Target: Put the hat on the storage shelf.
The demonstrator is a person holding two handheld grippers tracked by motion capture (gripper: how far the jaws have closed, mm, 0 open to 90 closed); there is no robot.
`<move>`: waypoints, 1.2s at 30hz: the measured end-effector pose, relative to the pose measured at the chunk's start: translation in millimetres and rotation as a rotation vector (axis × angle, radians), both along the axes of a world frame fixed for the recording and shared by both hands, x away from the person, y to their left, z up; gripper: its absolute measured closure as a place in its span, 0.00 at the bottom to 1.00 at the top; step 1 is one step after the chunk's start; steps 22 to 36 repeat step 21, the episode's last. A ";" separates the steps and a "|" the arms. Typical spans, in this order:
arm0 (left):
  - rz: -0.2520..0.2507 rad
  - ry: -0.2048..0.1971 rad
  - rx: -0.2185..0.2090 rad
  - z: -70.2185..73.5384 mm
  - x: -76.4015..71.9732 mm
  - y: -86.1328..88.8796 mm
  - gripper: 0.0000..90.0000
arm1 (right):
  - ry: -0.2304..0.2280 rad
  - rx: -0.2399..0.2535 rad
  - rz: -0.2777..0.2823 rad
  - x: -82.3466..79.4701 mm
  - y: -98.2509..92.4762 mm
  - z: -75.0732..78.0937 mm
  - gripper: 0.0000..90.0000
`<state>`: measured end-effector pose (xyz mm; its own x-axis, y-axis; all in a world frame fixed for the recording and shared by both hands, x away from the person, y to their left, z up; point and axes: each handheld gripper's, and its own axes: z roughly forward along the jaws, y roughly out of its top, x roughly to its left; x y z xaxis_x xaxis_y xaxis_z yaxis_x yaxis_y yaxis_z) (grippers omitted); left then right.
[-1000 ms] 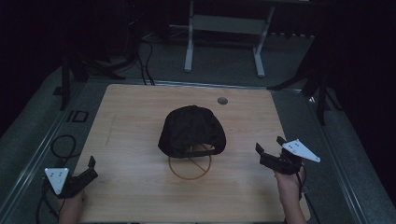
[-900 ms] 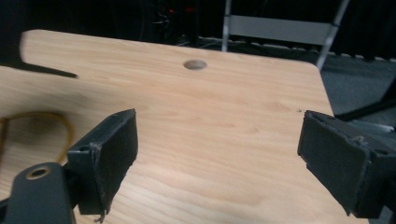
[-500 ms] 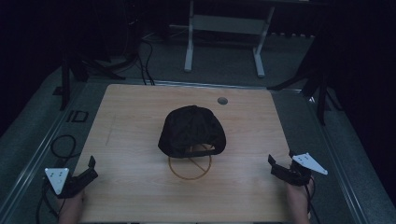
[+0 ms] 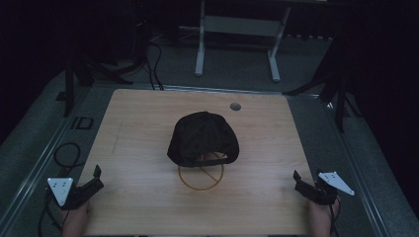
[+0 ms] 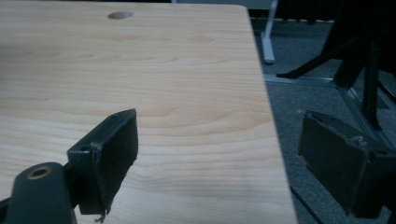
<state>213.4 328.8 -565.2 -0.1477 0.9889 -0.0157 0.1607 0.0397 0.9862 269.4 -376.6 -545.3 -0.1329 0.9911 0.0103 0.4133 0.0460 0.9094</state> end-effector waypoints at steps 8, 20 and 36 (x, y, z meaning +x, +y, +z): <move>-0.001 0.000 -0.003 0.0 0.0 0.3 0.01 | 0.007 0.015 -0.059 -1.5 -12.3 -6.1 0.15; -0.002 0.001 -0.003 0.0 0.1 0.3 0.01 | 0.014 -0.006 -0.077 -1.1 -11.9 -8.9 0.15; -0.003 0.002 -0.003 0.0 0.2 0.5 0.01 | 0.016 -0.006 -0.076 -1.0 -11.8 -8.9 0.15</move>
